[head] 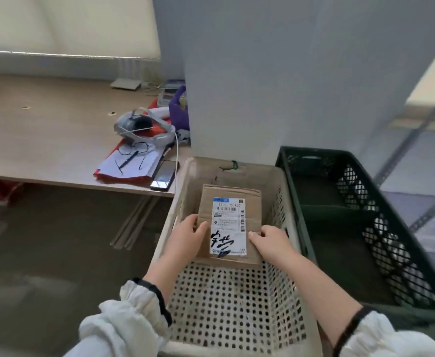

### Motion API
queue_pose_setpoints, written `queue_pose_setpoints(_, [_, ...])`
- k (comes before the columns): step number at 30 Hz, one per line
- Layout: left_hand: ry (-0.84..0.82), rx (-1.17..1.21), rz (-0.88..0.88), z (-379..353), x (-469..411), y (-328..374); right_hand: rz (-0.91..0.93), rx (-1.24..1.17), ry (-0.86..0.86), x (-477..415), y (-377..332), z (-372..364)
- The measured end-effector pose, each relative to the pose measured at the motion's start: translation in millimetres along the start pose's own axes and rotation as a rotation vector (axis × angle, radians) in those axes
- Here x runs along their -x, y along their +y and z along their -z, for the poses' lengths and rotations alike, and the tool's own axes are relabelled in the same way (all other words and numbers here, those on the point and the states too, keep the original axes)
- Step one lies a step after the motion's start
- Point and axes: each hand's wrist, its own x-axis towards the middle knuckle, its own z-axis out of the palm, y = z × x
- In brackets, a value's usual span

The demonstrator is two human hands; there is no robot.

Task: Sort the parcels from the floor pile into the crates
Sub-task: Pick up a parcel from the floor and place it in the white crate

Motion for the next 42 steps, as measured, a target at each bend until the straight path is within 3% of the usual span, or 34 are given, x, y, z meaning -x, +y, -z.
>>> queue_pose_setpoints(7, [-0.099,-0.099,0.043,-50,-113,-38,-0.164,-0.027,-0.068,-116,23,-41])
queue_pose_setpoints(14, [-0.186,-0.036,0.152,-151,-198,-127,-0.338,-0.048,-0.209,-233,85,-109])
queue_pose_setpoints(21, [-0.230,-0.038,0.249,-216,-234,-197,-0.443,-0.189,-0.222,-277,144,-171])
queue_pose_setpoints(28, [-0.225,0.007,0.310,-239,-241,-213,-0.475,-0.157,-0.164,-299,162,-196])
queue_pose_setpoints(30, [-0.184,0.040,0.379,-240,-238,-212,-0.490,-0.162,-0.170,-301,165,-200])
queue_pose_setpoints(33, [0.030,0.193,0.562,-240,-216,-202,-0.508,-0.267,-0.153,-307,162,-198])
queue_pose_setpoints(35, [0.166,0.316,0.813,-249,-194,-189,-0.509,-0.310,-0.099,-316,158,-195])
queue_pose_setpoints(38, [0.139,0.498,1.164,-270,-174,-165,-0.491,-0.298,-0.032,-333,152,-193])
queue_pose_setpoints(42, [0.136,0.577,1.106,-289,-183,-161,-0.432,-0.291,-0.040,-351,147,-196])
